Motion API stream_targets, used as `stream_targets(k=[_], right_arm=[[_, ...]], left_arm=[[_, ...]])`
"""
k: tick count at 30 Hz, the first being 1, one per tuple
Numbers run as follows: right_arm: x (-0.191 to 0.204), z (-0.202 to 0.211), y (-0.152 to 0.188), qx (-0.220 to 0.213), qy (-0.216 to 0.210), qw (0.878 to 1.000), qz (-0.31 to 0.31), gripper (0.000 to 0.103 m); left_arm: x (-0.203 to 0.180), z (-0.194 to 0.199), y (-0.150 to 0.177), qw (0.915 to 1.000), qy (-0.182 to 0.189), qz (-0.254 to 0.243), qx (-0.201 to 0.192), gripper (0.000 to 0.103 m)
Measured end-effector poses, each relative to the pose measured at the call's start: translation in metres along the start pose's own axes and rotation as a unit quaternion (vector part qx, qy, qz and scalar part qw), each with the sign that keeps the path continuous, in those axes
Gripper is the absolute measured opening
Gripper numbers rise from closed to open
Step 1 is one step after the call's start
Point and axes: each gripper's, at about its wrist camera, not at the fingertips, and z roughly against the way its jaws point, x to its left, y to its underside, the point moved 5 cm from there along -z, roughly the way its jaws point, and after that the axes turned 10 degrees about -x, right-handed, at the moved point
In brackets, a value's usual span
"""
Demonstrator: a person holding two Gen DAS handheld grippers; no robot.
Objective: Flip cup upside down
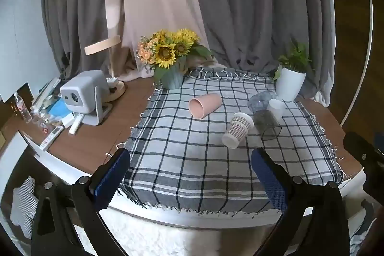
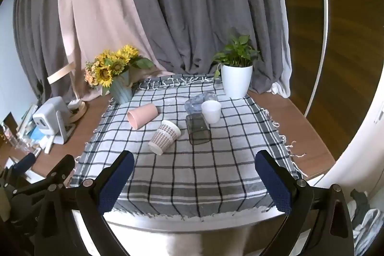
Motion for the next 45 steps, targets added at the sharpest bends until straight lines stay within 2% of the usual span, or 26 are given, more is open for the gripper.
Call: stream_targets(k=[3, 45], right_arm=[[0.0, 0.0, 0.0, 0.006, 0.002, 1.0, 0.002, 0.101], [-0.015, 0.011, 0.004, -0.002, -0.001, 1.0, -0.017, 0.101]], left_arm=[[0.002, -0.002, -0.002, 0.9999, -0.001, 0.012, 0.007, 0.103], [-0.012, 0.014, -0.012, 0.9999, 0.0, 0.009, -0.005, 0.103]])
